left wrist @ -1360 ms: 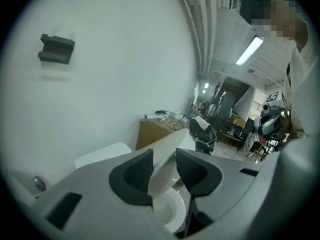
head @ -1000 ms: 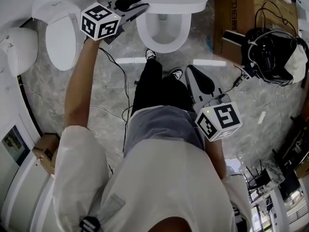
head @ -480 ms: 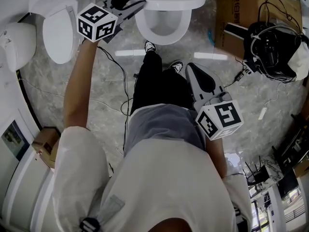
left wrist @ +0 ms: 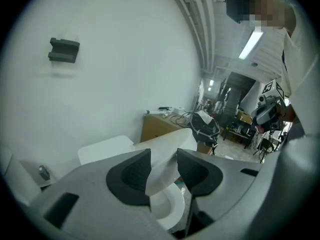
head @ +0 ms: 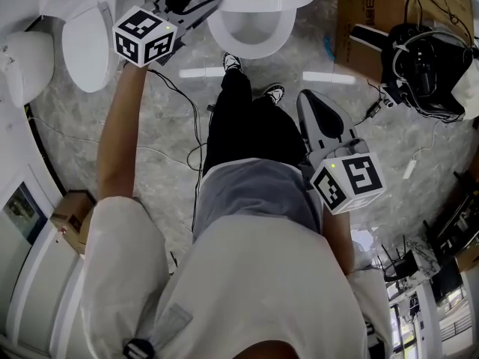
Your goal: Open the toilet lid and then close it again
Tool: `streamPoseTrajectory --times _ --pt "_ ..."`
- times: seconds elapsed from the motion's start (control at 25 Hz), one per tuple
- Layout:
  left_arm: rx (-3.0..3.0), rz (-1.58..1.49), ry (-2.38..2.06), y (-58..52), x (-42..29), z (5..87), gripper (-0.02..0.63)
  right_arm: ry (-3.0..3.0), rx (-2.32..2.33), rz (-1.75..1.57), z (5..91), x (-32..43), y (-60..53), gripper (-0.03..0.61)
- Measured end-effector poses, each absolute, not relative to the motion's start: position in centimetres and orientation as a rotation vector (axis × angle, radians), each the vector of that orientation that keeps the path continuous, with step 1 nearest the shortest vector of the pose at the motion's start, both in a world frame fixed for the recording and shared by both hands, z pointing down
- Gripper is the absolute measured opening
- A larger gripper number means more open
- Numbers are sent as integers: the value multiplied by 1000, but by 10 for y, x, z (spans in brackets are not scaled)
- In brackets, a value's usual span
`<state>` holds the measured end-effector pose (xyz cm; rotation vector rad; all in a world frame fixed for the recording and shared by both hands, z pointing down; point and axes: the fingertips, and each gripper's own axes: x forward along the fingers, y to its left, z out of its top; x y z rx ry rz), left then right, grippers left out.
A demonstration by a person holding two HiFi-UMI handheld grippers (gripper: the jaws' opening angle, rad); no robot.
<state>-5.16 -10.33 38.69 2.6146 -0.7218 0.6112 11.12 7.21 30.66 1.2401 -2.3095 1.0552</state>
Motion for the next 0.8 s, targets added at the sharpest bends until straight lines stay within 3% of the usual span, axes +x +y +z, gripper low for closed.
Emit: streamPoseTrajectory --times 0.8 --pt "2618 677 -675 -63 -49 430 153 -2280 1202 1077 331 107 84 11"
